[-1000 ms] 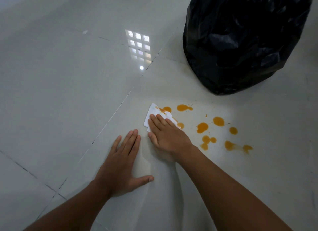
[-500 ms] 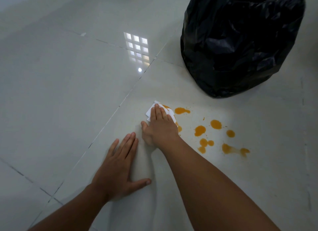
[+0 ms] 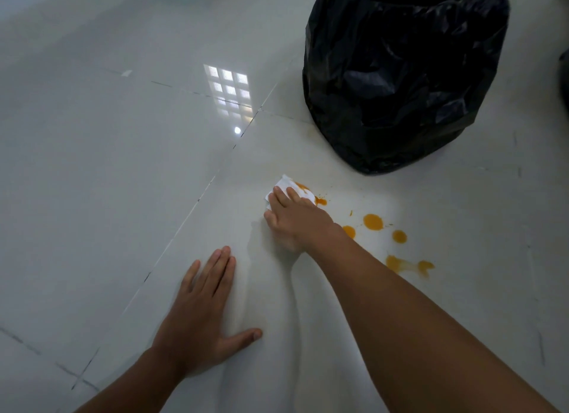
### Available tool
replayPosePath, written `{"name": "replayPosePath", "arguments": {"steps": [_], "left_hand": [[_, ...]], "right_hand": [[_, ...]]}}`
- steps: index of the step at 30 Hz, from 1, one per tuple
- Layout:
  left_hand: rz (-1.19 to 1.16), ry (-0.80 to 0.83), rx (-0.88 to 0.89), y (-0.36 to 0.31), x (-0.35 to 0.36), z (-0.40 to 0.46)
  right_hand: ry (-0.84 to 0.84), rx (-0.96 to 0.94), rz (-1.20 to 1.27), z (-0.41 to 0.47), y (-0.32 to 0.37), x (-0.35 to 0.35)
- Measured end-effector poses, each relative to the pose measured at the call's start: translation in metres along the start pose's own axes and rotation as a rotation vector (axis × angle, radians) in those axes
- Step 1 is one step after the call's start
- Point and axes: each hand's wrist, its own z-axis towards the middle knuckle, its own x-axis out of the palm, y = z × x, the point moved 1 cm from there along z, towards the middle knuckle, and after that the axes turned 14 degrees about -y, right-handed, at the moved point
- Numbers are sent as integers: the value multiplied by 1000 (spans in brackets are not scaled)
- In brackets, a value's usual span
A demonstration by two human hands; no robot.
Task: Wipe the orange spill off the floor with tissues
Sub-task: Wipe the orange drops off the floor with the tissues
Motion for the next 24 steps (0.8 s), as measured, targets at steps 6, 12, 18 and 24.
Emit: {"name": "replayPosePath", "arguments": {"steps": [6,12,18,24], "left_hand": [[-7,-18,7,2,4,-1],[2,-14,16,2,4,-1],[10,-11,28,1,3,-1],[11,-16,36,-1,1,-1]], "right_hand": [[-6,-35,-163,9,-23,-10],[1,121,-224,3,-51,-15],[-18,367,-212,-17,-89,-26],[-46,520,-107,-42,-105,-30]]}}
